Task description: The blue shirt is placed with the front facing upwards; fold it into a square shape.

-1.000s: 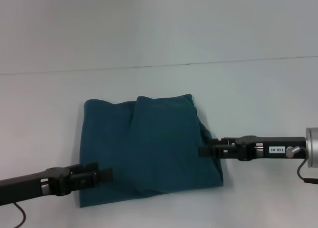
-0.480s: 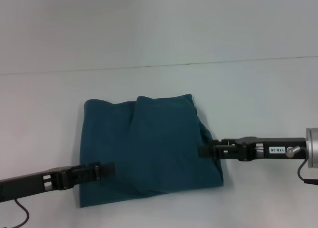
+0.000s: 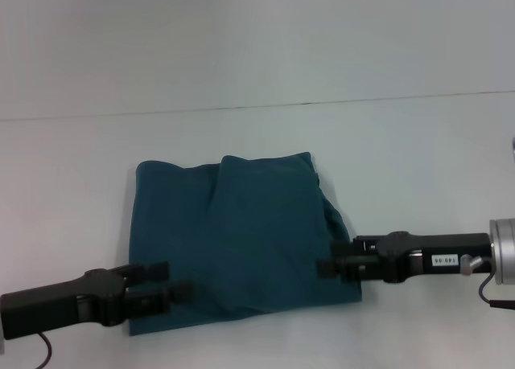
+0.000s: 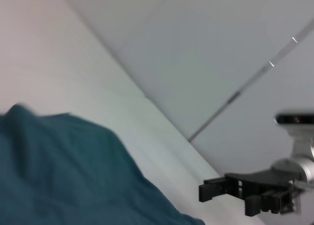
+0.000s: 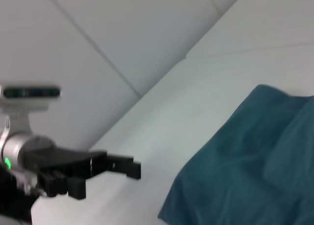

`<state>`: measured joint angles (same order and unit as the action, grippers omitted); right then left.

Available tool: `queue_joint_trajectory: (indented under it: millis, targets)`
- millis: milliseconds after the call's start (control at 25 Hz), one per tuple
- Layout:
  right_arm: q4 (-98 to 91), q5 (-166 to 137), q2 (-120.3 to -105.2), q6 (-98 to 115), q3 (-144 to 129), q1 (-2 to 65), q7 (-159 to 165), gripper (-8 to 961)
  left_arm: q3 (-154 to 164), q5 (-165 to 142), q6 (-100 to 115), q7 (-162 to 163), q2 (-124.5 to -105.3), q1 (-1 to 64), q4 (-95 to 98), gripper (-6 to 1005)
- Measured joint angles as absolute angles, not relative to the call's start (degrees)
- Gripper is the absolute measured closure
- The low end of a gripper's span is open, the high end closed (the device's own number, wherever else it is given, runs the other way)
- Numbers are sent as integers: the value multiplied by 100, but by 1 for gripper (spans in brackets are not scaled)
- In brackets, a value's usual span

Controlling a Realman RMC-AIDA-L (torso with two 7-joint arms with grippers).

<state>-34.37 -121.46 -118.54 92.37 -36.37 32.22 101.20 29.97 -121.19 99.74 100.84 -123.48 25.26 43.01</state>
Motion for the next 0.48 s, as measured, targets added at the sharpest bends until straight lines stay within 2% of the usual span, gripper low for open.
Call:
queue_joint_trajectory:
  millis: [480]
  targets:
    - [-3430,-12170,-11848,9094,-3765,3191,9856,159,2964,-12111,9982,9736,-12354,2524,4180,66]
